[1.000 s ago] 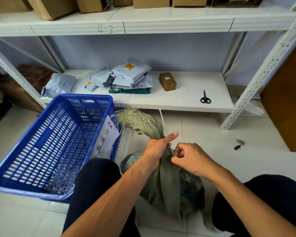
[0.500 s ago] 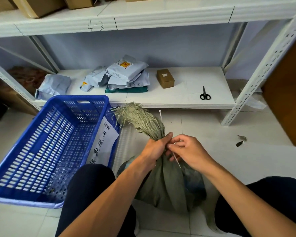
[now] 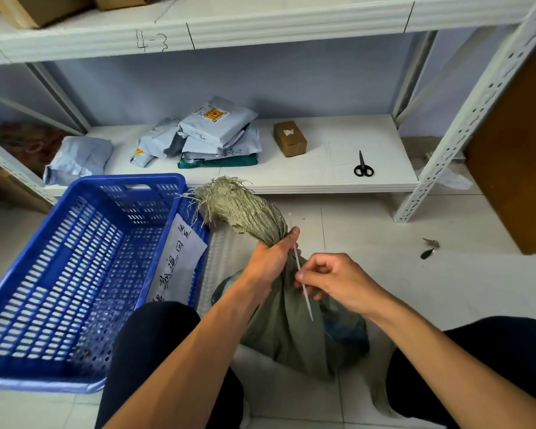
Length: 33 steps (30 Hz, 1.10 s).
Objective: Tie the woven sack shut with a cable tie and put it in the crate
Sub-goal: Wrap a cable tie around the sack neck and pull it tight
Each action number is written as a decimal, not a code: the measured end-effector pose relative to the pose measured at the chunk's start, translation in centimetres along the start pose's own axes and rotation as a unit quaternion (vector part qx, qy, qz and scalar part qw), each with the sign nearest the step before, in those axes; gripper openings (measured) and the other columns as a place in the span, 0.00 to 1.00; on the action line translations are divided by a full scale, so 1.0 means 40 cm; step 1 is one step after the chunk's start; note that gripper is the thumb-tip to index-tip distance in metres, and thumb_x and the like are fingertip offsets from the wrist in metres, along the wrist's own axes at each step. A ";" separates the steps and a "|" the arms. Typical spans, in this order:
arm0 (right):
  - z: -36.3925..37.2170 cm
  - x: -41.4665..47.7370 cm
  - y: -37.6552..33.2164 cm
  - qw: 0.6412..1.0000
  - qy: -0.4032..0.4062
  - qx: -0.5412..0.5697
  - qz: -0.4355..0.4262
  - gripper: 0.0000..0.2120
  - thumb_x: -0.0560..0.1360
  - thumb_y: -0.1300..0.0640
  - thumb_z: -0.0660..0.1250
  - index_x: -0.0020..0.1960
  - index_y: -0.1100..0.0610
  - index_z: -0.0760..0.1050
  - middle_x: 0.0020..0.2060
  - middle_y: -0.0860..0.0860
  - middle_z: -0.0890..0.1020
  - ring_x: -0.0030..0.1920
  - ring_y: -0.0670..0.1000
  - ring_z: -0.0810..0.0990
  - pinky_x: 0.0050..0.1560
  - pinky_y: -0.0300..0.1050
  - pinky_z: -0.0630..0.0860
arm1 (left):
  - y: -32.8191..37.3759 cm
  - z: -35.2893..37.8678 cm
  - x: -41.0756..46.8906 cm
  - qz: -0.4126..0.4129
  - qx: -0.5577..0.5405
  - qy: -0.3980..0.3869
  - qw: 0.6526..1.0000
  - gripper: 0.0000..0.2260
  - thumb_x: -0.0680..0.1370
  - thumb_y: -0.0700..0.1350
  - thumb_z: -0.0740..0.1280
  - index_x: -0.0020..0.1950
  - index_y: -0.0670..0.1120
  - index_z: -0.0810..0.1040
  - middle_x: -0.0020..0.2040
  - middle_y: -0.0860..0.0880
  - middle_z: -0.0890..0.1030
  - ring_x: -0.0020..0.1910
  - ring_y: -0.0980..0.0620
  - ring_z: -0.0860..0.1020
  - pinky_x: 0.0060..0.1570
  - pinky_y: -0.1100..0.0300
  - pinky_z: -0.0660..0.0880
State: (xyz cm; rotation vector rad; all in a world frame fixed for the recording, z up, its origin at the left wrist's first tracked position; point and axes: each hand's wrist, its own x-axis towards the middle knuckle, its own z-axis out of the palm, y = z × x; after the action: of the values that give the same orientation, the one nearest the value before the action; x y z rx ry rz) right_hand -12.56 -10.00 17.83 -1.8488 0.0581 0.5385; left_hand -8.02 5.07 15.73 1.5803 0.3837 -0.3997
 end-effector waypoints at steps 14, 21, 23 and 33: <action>0.001 -0.006 -0.002 0.998 -0.040 0.051 0.012 0.05 0.79 0.58 0.71 0.49 0.59 0.84 0.36 0.54 0.85 0.32 0.47 0.79 0.36 0.39 0.78 | 0.007 -0.010 -0.009 0.005 -0.001 -0.011 1.000 0.21 0.77 0.58 0.70 0.48 0.38 0.82 0.42 0.44 0.82 0.42 0.46 0.81 0.53 0.47 0.79; 0.012 -0.003 -0.013 0.995 0.044 0.087 0.011 0.11 0.80 0.50 0.68 0.50 0.57 0.81 0.35 0.53 0.84 0.31 0.49 0.78 0.37 0.42 0.78 | 0.009 -0.011 -0.020 0.011 0.010 -0.003 1.000 0.20 0.76 0.53 0.71 0.54 0.35 0.80 0.44 0.41 0.83 0.44 0.44 0.82 0.53 0.45 0.79; 0.004 0.007 -0.010 0.991 0.094 0.095 0.011 0.11 0.82 0.49 0.65 0.53 0.56 0.80 0.35 0.52 0.83 0.30 0.49 0.77 0.36 0.41 0.77 | 0.007 -0.010 -0.024 0.014 0.014 -0.007 1.000 0.19 0.76 0.53 0.72 0.53 0.37 0.81 0.48 0.38 0.84 0.50 0.38 0.83 0.58 0.41 0.78; -0.006 0.052 -0.016 0.979 0.108 0.169 0.045 0.12 0.80 0.50 0.69 0.48 0.60 0.83 0.29 0.51 0.77 0.27 0.48 0.72 0.33 0.43 0.74 | 0.006 -0.018 -0.028 0.058 0.064 -0.096 0.992 0.09 0.78 0.47 0.71 0.52 0.42 0.83 0.50 0.45 0.86 0.53 0.46 0.83 0.59 0.52 0.78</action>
State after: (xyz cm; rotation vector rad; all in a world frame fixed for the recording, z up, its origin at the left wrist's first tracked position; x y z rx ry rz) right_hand -10.42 -9.52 17.65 -1.5682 0.3595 0.3629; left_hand -8.90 5.78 16.50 1.6624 0.1198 -0.4910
